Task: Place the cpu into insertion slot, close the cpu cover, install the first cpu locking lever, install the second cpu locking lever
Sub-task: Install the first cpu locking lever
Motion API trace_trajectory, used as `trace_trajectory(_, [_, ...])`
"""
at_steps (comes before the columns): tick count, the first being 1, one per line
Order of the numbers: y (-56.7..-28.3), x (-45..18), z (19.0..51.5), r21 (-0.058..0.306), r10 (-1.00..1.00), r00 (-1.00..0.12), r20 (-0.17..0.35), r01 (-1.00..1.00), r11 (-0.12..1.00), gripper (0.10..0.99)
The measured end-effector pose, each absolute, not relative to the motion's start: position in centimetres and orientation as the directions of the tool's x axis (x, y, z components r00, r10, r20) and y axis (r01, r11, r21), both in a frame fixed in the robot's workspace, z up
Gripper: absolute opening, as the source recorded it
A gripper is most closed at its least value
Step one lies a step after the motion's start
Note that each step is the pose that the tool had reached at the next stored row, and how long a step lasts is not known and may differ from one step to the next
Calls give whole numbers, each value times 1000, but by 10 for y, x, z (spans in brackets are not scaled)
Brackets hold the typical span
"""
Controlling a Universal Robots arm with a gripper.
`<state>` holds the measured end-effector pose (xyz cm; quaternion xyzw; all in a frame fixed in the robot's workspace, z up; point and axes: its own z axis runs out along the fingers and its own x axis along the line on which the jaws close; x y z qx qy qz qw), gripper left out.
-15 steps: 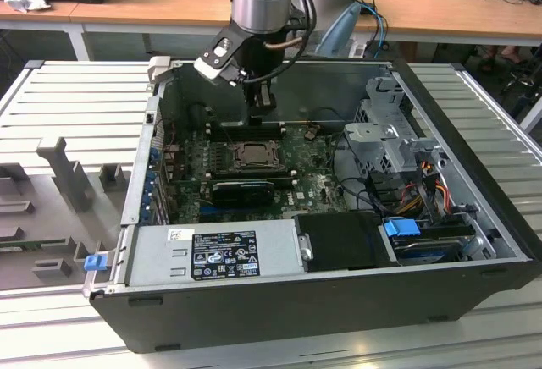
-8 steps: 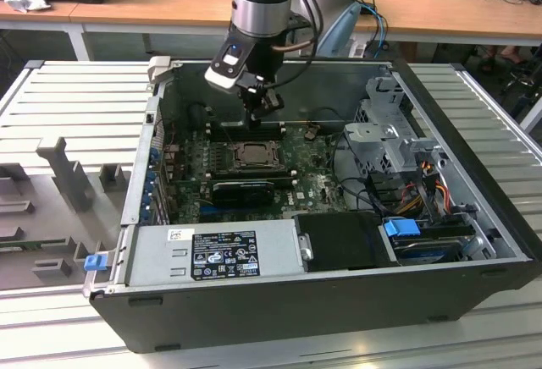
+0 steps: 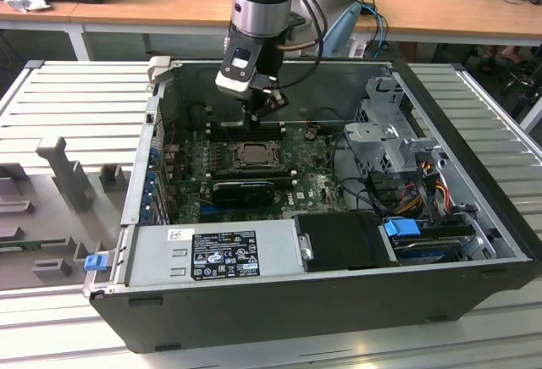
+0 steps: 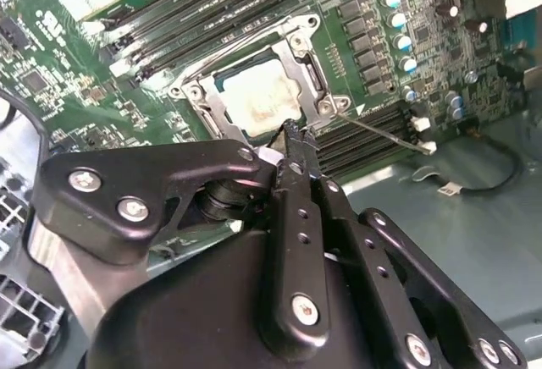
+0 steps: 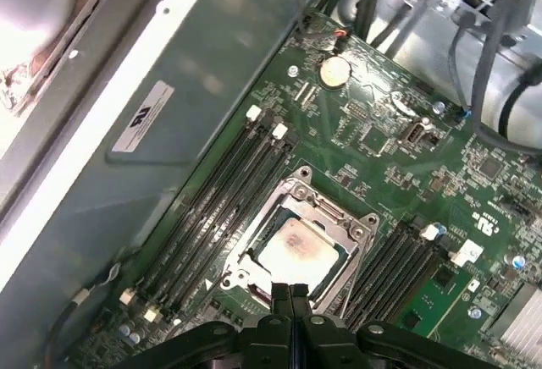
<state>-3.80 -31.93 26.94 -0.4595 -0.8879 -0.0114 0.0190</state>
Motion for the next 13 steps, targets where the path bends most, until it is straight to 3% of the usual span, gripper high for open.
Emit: trace_trajectory(13, [-319,-38,269,2,673,-739,44,673,739,106])
